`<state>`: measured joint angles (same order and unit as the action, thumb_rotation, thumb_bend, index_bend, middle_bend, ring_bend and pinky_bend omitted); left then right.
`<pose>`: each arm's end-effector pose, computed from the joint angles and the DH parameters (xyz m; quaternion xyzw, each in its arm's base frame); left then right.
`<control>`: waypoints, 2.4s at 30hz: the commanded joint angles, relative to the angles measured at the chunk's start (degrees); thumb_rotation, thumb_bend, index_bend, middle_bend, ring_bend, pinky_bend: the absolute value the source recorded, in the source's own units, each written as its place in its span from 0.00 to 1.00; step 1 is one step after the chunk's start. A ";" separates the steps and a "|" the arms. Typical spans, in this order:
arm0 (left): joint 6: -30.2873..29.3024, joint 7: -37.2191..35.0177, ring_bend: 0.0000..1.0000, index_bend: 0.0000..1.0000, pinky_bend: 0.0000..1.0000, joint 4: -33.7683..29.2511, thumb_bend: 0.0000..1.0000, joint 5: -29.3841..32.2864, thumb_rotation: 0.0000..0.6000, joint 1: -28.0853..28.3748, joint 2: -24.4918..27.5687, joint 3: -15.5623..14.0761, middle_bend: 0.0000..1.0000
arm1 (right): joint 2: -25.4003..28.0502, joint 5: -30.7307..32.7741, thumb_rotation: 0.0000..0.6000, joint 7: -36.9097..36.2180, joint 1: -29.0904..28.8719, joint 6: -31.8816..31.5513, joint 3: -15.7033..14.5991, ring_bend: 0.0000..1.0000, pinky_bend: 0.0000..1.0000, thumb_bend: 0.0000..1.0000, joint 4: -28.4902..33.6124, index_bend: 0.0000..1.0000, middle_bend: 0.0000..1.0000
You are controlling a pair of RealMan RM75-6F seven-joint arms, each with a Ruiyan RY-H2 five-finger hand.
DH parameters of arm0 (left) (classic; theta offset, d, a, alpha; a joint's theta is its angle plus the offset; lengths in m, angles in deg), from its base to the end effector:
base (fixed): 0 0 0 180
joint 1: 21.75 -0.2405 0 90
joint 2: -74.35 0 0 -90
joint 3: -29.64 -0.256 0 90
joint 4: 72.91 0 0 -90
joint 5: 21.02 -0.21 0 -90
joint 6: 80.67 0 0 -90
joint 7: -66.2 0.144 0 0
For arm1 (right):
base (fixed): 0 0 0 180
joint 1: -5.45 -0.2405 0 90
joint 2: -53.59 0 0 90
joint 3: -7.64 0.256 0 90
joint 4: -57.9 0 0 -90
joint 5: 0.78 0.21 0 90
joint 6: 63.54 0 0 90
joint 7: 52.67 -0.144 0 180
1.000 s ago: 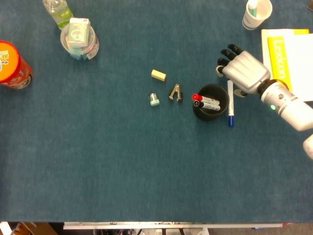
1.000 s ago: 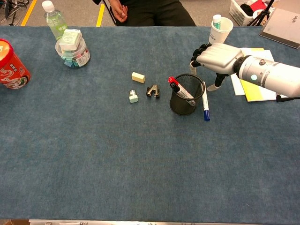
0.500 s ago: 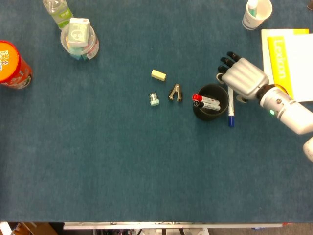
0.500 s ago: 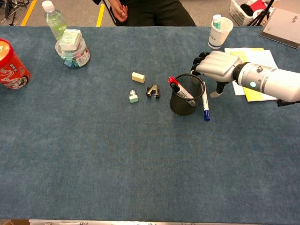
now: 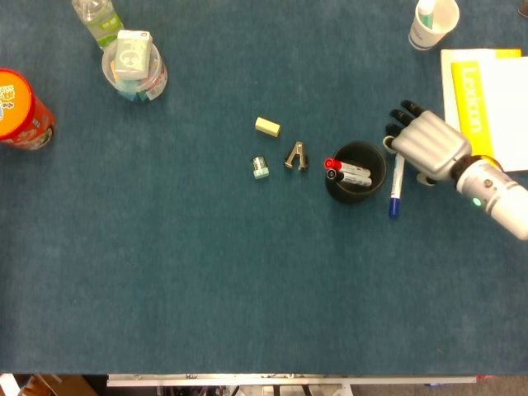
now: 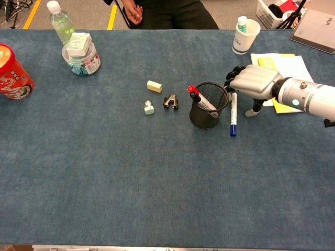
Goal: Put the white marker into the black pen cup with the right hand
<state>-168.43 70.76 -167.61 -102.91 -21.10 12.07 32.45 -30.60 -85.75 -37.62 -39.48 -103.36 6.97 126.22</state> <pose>-0.3245 0.1566 0.1755 -0.5630 -0.3898 -0.3455 0.6417 -0.2278 -0.3521 -0.0153 0.8906 -0.1957 0.1708 0.3734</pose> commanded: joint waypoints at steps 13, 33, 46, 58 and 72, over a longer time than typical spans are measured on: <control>0.27 -1.36 0.20 0.23 0.16 0.81 0.46 -0.02 1.00 -0.14 0.06 -0.10 0.20 | 6.30 -2.31 1.00 -0.72 5.08 -7.76 -3.13 0.12 0.10 0.12 7.26 0.41 0.28; -1.75 -1.97 0.20 0.23 0.16 -0.02 0.46 -0.47 1.00 -1.85 0.83 -0.58 0.20 | 3.75 -7.56 1.00 -0.66 7.12 -12.11 -5.46 0.12 0.10 0.14 9.46 0.42 0.29; -1.52 -2.48 0.20 0.23 0.16 0.31 0.46 -0.62 1.00 -1.94 0.78 -0.61 0.20 | 2.28 -8.05 1.00 -0.53 7.91 -11.92 -6.08 0.12 0.10 0.21 8.84 0.46 0.31; -1.04 -2.74 0.20 0.23 0.16 0.83 0.46 -0.56 1.00 -1.82 0.47 -0.54 0.20 | 2.19 -7.96 1.00 -0.35 8.49 -11.61 -6.42 0.12 0.10 0.21 7.92 0.50 0.32; -0.59 -3.11 0.20 0.23 0.16 1.17 0.46 -0.59 1.00 -1.62 0.34 -0.46 0.20 | 2.44 -9.04 1.00 0.42 8.62 -11.72 -6.84 0.13 0.10 0.24 7.52 0.54 0.33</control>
<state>-169.01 67.64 -166.44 -103.50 -22.72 12.41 31.99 -28.15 -94.78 -37.21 -30.87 -115.07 0.14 133.75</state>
